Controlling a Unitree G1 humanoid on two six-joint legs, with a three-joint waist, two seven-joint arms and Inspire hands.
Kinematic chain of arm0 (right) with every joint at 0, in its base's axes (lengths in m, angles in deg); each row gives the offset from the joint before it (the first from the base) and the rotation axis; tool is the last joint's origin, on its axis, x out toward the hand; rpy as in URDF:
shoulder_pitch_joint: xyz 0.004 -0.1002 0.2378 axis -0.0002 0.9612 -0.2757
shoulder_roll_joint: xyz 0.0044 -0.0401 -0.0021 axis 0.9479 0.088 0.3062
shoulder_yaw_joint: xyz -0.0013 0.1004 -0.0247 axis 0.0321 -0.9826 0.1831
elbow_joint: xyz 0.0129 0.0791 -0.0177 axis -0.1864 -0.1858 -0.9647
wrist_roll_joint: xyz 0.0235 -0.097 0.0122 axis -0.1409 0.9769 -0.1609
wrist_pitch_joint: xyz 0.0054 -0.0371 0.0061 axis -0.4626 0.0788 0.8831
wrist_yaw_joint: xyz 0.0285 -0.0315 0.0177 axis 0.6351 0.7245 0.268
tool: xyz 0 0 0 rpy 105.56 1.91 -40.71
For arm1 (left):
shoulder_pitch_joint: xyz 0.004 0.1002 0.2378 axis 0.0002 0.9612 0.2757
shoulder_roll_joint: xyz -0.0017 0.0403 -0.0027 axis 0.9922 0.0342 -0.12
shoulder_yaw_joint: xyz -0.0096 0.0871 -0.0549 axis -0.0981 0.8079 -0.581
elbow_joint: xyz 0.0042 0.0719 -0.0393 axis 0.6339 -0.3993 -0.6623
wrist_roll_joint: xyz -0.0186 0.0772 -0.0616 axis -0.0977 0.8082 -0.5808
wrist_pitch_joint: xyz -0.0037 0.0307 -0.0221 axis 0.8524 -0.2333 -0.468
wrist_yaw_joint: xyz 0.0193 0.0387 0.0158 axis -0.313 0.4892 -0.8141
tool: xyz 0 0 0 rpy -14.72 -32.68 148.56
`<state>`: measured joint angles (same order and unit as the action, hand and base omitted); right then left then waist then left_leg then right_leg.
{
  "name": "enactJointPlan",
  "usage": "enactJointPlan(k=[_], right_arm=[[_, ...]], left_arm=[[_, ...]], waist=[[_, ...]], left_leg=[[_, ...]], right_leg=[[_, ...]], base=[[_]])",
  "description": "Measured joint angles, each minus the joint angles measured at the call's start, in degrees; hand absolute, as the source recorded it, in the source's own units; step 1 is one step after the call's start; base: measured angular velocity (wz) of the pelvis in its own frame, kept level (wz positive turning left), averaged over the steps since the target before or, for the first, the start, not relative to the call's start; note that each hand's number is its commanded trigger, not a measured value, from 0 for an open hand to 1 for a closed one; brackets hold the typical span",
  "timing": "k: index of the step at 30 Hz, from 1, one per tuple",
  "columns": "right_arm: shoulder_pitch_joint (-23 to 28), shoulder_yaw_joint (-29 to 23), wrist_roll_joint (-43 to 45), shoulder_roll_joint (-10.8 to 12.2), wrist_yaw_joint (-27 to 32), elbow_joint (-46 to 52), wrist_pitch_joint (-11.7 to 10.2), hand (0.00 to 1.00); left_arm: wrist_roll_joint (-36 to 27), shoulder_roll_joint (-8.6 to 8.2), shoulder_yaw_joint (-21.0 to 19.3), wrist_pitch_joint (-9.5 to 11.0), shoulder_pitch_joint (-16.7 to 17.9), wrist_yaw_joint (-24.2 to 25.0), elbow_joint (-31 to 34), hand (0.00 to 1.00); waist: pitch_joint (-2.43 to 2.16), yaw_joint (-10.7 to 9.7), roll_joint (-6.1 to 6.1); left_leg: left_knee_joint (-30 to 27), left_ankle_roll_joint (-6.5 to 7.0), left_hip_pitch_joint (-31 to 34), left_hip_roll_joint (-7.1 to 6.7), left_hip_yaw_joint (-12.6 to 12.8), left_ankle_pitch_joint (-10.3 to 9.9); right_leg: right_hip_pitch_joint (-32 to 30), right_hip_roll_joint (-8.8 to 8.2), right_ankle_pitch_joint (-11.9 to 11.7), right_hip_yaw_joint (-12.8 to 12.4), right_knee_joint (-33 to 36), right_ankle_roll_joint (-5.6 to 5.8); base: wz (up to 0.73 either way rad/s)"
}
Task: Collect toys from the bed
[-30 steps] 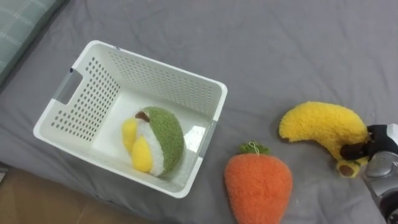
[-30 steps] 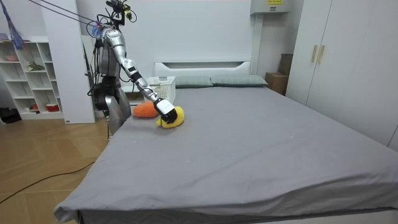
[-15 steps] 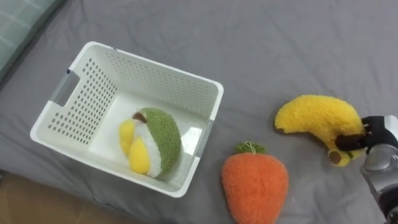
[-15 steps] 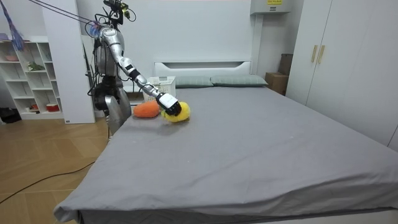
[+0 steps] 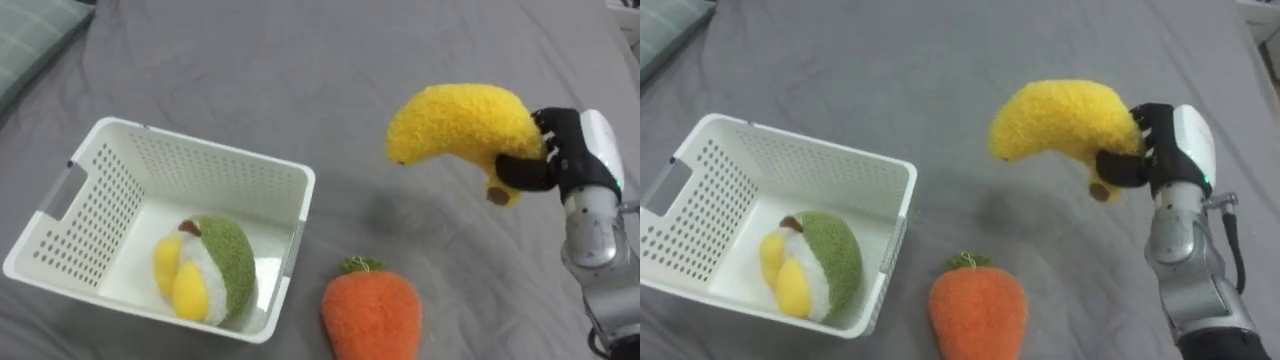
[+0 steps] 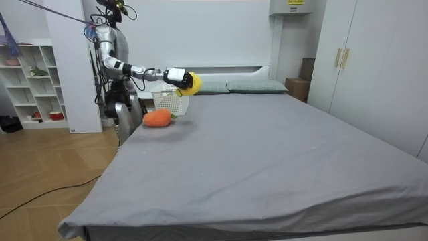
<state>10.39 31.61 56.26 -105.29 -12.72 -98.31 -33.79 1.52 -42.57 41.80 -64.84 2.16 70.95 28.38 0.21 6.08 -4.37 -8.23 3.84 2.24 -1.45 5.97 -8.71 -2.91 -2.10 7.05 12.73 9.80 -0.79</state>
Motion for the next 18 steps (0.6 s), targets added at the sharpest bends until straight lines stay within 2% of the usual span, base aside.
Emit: enactJointPlan(k=[2, 5, 8, 12, 14, 18], right_arm=[[0.89, 0.02, 1.45, 0.04, -0.54, 2.31, -0.01, 1.0], [0.91, 0.02, 1.93, 0.39, -1.42, 3.93, 0.02, 1.0], [1.06, 0.02, 1.98, 0.96, -3.47, 10.1, 0.09, 1.0], [1.41, 0.07, 1.71, 1.28, -5.27, 18.56, 0.02, 1.0], [1.25, 0.22, 1.73, 2.18, -5.72, 20.52, 0.03, 1.0], [0.63, 1.04, 1.0, 3.54, -8.13, 23.11, 0.12, 1.0]], left_arm=[[0.01, -0.69, -0.01, 0.0, 0.68, -0.01, 0.0, 0.0], [-0.07, -1.62, 0.0, 0.01, 0.69, -0.03, -0.28, 0.0], [0.67, -2.0, 0.01, 0.01, 0.7, -0.02, -0.35, 0.0], [2.69, -1.99, -0.36, 0.0, 0.76, 0.4, -0.23, 0.0], [2.98, -1.96, -1.01, -0.01, 0.57, 0.51, 0.06, 0.0], [4.0, -1.91, -0.95, -0.01, -0.55, 1.12, 0.05, 0.0]], waist=[[-0.27, -0.11, 0.55], [-0.26, -0.47, 0.88], [-0.28, -0.9, 0.95], [-0.24, -0.87, 0.81], [-0.39, -0.41, 0.45], [-0.12, 0.49, -0.08]], left_leg=[[0.13, 0.01, -1.16, 0.0, 0.1, 0.0], [0.46, -0.01, -2.57, 0.0, 0.12, 0.0], [0.49, -0.05, -2.58, -0.05, 0.12, 0.02], [0.52, -0.1, -3.91, -0.09, 0.07, 0.05], [0.53, -0.12, -4.03, -0.08, -0.01, 0.02], [0.57, -0.07, -4.06, -0.08, -0.36, -0.07]], right_leg=[[0.96, 0.0, 0.0, -0.18, 0.02, 0.0], [2.32, 0.08, 0.02, -0.55, 0.04, 0.01], [2.4, 0.15, 0.08, -0.76, -0.19, 0.06], [3.95, 0.32, 0.13, -0.9, -1.02, 0.15], [4.08, 0.32, 0.15, -0.81, -1.0, 0.18], [4.2, 0.21, 0.14, 0.07, -0.9, 0.18]], base=[[-0.05], [-0.01], [0.0], [0.02], [0.02], [0.04]])
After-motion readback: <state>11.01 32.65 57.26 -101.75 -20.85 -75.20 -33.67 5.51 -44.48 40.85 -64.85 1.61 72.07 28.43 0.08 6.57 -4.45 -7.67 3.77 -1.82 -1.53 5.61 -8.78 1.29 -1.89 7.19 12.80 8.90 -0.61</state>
